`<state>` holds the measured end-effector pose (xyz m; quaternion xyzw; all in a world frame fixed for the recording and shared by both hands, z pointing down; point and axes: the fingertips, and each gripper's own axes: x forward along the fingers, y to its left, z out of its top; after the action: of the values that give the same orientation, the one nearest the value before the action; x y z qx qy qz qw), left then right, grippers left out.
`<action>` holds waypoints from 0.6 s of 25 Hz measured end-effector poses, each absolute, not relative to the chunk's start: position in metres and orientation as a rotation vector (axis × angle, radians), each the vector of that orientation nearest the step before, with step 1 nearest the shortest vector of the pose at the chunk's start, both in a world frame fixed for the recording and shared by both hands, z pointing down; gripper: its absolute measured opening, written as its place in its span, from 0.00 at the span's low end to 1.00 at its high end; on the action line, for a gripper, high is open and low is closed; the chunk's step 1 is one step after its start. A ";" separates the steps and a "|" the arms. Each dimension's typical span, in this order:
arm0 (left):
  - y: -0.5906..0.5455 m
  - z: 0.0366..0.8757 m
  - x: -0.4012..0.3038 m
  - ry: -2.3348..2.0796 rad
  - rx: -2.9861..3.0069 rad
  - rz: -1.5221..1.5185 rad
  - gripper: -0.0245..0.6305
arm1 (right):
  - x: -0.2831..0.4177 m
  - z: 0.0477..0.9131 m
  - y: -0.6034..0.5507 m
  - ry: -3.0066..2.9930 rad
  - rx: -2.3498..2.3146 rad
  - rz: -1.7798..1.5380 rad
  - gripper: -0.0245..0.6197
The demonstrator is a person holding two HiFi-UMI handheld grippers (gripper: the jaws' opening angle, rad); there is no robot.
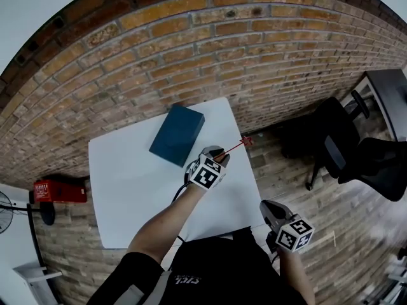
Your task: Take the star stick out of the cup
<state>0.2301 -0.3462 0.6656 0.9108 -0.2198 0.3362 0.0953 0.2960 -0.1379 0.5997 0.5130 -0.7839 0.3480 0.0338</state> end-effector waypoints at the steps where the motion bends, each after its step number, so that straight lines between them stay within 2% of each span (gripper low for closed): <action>1: -0.347 0.665 0.230 -0.655 2.704 0.999 0.19 | 0.298 0.599 -0.140 -2.419 1.577 1.073 0.04; 3: -0.349 0.665 0.229 -0.667 2.704 1.010 0.06 | 0.300 0.595 -0.145 -2.440 1.570 1.077 0.04; 4: -0.350 0.665 0.228 -0.675 2.698 1.017 0.04 | 0.302 0.594 -0.148 -2.449 1.562 1.078 0.04; 15: -0.360 0.632 0.220 -0.844 2.627 0.954 0.04 | 0.355 0.596 -0.183 -2.518 1.410 1.043 0.04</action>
<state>0.2197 -0.3602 0.6321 0.8942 -0.2874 0.3249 0.1108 0.3551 -0.1833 0.5957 0.4592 -0.8201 0.3395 0.0365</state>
